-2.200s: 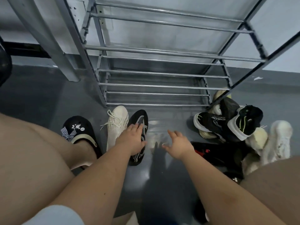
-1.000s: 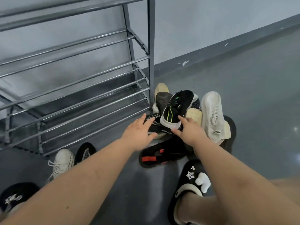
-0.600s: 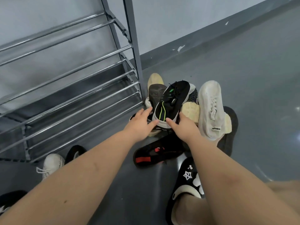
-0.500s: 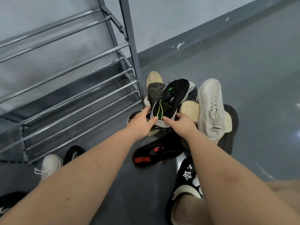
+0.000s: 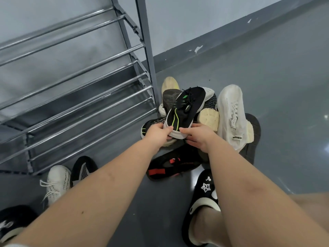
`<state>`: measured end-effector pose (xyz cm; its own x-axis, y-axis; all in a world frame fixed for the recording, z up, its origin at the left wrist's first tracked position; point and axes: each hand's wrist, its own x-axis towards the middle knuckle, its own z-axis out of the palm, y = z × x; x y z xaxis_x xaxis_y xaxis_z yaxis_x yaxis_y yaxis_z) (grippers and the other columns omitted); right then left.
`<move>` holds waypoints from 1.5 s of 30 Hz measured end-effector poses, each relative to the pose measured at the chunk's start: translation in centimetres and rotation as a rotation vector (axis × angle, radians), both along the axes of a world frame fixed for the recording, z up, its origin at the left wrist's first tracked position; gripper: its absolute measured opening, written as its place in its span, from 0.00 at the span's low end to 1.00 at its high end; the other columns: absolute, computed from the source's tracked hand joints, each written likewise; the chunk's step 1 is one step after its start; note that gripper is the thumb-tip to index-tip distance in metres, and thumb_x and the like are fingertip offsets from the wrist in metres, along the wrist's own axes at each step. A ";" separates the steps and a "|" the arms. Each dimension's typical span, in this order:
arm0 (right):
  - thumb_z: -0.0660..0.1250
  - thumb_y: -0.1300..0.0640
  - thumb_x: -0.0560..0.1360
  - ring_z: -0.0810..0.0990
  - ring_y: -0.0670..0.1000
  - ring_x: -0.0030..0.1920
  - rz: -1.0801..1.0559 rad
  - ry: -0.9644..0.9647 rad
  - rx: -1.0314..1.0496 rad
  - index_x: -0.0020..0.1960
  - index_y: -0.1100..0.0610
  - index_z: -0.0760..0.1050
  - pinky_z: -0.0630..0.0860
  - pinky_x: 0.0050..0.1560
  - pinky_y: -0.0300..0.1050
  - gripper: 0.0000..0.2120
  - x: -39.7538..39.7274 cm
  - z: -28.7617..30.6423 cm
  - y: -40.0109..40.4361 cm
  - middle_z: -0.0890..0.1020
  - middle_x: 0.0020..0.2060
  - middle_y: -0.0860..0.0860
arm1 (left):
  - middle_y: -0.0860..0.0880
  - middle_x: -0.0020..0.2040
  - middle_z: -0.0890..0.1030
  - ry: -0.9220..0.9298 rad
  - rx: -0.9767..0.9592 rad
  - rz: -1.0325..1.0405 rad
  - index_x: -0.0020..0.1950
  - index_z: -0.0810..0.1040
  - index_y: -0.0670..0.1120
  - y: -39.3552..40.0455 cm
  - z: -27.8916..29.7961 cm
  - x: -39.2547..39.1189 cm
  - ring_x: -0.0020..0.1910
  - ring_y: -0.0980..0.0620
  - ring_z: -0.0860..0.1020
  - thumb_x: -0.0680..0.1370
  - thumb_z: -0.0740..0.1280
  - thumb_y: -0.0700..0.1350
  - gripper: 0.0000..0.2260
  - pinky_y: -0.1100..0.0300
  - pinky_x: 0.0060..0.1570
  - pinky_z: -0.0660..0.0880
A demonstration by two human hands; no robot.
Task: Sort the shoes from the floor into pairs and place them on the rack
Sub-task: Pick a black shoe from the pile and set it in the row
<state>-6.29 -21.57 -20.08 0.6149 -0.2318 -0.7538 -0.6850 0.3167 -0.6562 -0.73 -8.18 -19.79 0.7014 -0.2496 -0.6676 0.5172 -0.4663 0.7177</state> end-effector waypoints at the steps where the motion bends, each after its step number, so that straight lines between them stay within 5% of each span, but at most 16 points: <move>1: 0.72 0.62 0.72 0.79 0.49 0.54 0.018 0.005 0.023 0.45 0.52 0.75 0.73 0.56 0.44 0.08 -0.1 0.1 0.3 0.82 0.49 0.50 | 0.44 0.53 0.81 0.012 -0.018 0.017 0.59 0.77 0.41 0.5 0.3 -0.3 0.47 0.49 0.80 0.79 0.63 0.43 0.11 0.57 0.55 0.77; 4: 0.70 0.63 0.73 0.79 0.47 0.48 0.097 0.025 0.093 0.49 0.53 0.77 0.74 0.50 0.41 0.07 -0.9 0.7 1.3 0.82 0.45 0.48 | 0.45 0.50 0.81 0.049 -0.057 0.043 0.59 0.76 0.42 2.5 1.4 -1.4 0.41 0.53 0.79 0.79 0.63 0.42 0.09 0.65 0.43 0.76; 8: 0.69 0.62 0.74 0.77 0.47 0.47 0.195 0.061 0.146 0.47 0.53 0.78 0.74 0.52 0.41 0.06 -1.7 1.9 3.3 0.81 0.45 0.48 | 0.43 0.55 0.81 0.117 -0.118 0.156 0.62 0.74 0.43 5.9 2.6 -2.5 0.48 0.49 0.79 0.79 0.64 0.41 0.12 0.58 0.54 0.73; 12: 0.69 0.54 0.75 0.75 0.47 0.42 0.267 0.078 0.162 0.42 0.54 0.78 0.71 0.61 0.46 0.05 -2.7 3.1 5.9 0.80 0.38 0.47 | 0.49 0.45 0.80 0.159 -0.192 0.170 0.62 0.75 0.42 9.3 4.0 -3.8 0.41 0.53 0.79 0.78 0.65 0.39 0.13 0.62 0.46 0.74; 14: 0.69 0.52 0.74 0.75 0.47 0.42 0.336 0.077 0.117 0.41 0.55 0.78 0.71 0.62 0.47 0.07 -3.1 3.5 7.0 0.79 0.39 0.48 | 0.48 0.45 0.80 0.161 -0.196 0.148 0.62 0.75 0.42 11.1 4.5 -4.5 0.40 0.54 0.78 0.78 0.65 0.39 0.13 0.61 0.50 0.74; 19: 0.69 0.55 0.75 0.77 0.49 0.42 0.524 0.083 0.037 0.44 0.54 0.76 0.73 0.53 0.45 0.03 -3.1 4.8 10.9 0.79 0.42 0.50 | 0.49 0.47 0.81 0.179 -0.197 0.077 0.58 0.76 0.47 16.4 5.3 -5.9 0.42 0.54 0.79 0.78 0.65 0.40 0.10 0.63 0.50 0.74; 26: 0.70 0.57 0.74 0.78 0.50 0.42 0.874 0.152 -0.013 0.49 0.55 0.76 0.74 0.58 0.48 0.05 -2.5 6.0 17.4 0.81 0.43 0.51 | 0.50 0.48 0.83 0.216 -0.291 0.163 0.54 0.78 0.48 24.7 4.0 -8.3 0.47 0.52 0.80 0.76 0.68 0.48 0.08 0.54 0.59 0.73; 30: 0.70 0.56 0.74 0.77 0.48 0.39 1.072 0.201 -0.047 0.48 0.54 0.77 0.75 0.50 0.43 0.05 -2.6 5.7 21.5 0.81 0.39 0.49 | 0.51 0.47 0.83 0.228 -0.239 0.275 0.56 0.78 0.45 27.8 2.5 -10.1 0.45 0.55 0.81 0.75 0.69 0.49 0.12 0.62 0.44 0.76; 32: 0.70 0.55 0.75 0.77 0.47 0.39 1.124 0.216 -0.076 0.49 0.53 0.76 0.75 0.49 0.42 0.05 -2.7 5.3 22.9 0.80 0.41 0.48 | 0.51 0.46 0.83 0.216 -0.209 0.309 0.58 0.77 0.44 28.7 1.5 -10.6 0.46 0.55 0.80 0.75 0.69 0.48 0.14 0.61 0.44 0.76; 39: 0.68 0.52 0.76 0.77 0.51 0.48 1.108 0.240 -0.136 0.48 0.53 0.75 0.74 0.48 0.42 0.05 -2.2 3.7 24.1 0.79 0.52 0.52 | 0.50 0.48 0.82 0.222 -0.270 0.385 0.57 0.77 0.46 29.5 0.1 -10.4 0.45 0.55 0.80 0.77 0.67 0.44 0.10 0.63 0.42 0.75; 45: 0.67 0.49 0.76 0.77 0.47 0.39 0.978 0.243 -0.205 0.56 0.56 0.75 0.74 0.47 0.41 0.14 -2.2 1.1 24.1 0.80 0.46 0.50 | 0.47 0.57 0.81 0.305 -0.266 0.399 0.62 0.76 0.45 28.9 -1.8 -9.4 0.52 0.52 0.80 0.78 0.66 0.44 0.13 0.63 0.40 0.75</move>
